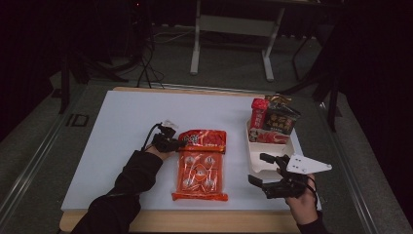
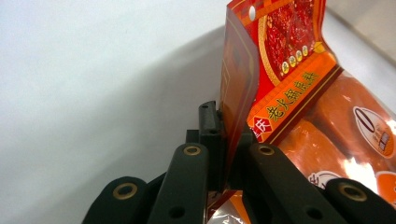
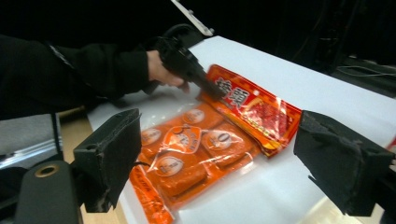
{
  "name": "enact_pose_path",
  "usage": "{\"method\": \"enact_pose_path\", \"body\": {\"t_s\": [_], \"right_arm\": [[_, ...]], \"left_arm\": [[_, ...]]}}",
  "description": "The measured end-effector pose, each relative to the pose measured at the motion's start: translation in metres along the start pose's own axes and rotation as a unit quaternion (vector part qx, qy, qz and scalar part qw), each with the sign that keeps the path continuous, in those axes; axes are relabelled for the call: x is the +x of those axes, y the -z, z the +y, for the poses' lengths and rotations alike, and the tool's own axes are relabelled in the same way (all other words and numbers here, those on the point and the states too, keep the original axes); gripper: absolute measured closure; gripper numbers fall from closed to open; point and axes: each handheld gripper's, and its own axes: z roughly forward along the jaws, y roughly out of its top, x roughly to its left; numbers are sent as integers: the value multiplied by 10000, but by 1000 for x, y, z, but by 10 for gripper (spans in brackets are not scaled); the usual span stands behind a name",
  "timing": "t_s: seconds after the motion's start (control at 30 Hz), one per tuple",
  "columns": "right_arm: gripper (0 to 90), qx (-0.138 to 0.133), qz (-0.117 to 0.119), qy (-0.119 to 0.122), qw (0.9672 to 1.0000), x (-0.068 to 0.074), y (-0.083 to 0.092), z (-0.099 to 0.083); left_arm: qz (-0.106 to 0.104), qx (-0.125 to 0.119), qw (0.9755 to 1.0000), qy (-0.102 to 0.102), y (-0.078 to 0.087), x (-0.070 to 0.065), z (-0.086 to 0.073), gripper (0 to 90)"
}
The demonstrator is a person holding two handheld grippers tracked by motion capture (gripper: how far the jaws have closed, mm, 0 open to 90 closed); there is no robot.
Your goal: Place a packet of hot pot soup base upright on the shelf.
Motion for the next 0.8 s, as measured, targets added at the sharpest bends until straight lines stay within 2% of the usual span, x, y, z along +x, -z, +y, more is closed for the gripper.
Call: {"method": "enact_pose_path", "body": {"t_s": [0.13,0.27,0.33,0.4,0.5,0.6,0.8], "right_arm": [[148,8,-64,27,10000,-1,1,0],[146,86,-225,146,9996,0,0,0],[133,75,-317,166,9993,0,1,0],[120,4,-407,116,9991,0,3,1],[108,-174,-424,-154,9988,-3,8,2],[102,-214,-602,-159,9978,-3,11,4],[103,-156,-626,-208,9977,-2,10,5]], "left_arm": [[34,-97,9999,-52,8,-5,3,895],[26,-150,9998,-138,17,-9,8,896],[2,-264,9994,-218,25,-13,10,896],[-39,-371,9991,-206,30,-16,12,895],[-89,-456,9985,-288,37,-19,14,896],[-134,-509,9980,-339,42,-21,15,897],[-231,-698,9964,-424,55,-30,17,897]]}}
